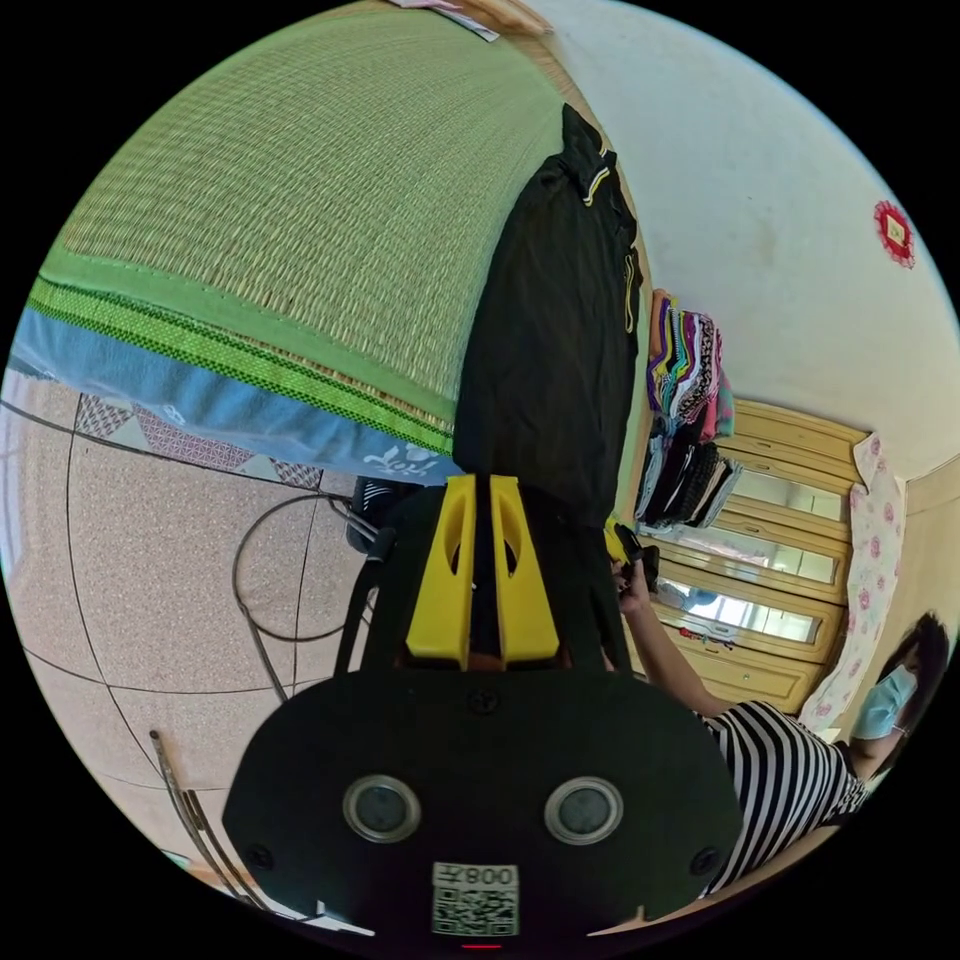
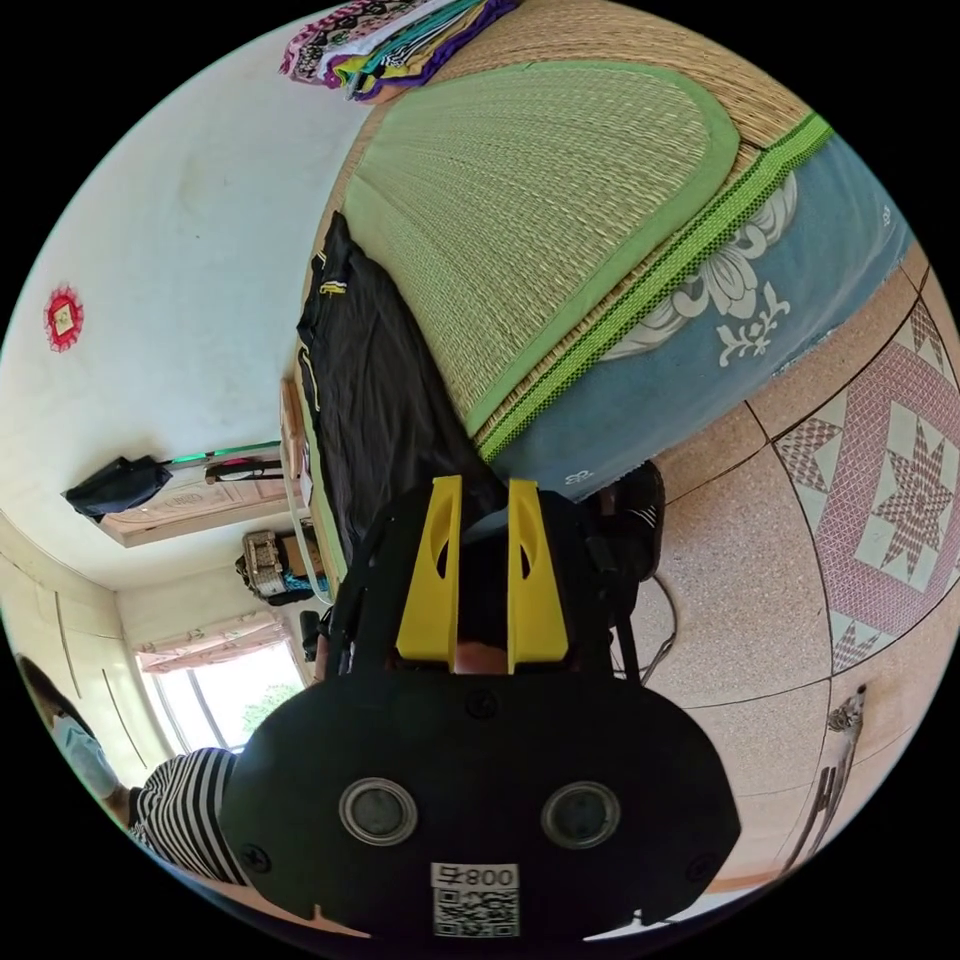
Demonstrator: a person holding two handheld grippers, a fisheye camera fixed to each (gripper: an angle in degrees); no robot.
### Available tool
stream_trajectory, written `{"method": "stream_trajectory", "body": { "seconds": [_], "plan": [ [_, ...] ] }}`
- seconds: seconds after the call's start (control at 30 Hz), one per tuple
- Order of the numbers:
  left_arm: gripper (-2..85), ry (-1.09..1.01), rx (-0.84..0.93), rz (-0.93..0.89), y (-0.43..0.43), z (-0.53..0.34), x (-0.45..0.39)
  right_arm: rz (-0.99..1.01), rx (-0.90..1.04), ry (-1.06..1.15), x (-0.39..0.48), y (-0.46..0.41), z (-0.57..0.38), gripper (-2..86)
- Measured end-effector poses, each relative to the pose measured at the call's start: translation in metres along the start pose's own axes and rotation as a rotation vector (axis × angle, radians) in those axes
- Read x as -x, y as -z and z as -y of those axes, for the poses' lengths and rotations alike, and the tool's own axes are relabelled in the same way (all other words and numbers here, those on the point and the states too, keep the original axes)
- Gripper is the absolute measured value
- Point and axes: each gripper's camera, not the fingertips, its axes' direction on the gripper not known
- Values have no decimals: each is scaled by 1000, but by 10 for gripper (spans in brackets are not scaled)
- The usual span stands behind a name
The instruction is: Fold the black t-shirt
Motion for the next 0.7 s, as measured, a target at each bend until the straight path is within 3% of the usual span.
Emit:
{"method": "stream_trajectory", "body": {
  "seconds": [0.7],
  "plan": [
    [14,-85,-80,-199,9,-50,8,192,-34,129,-51,29,-33,11]
  ]
}}
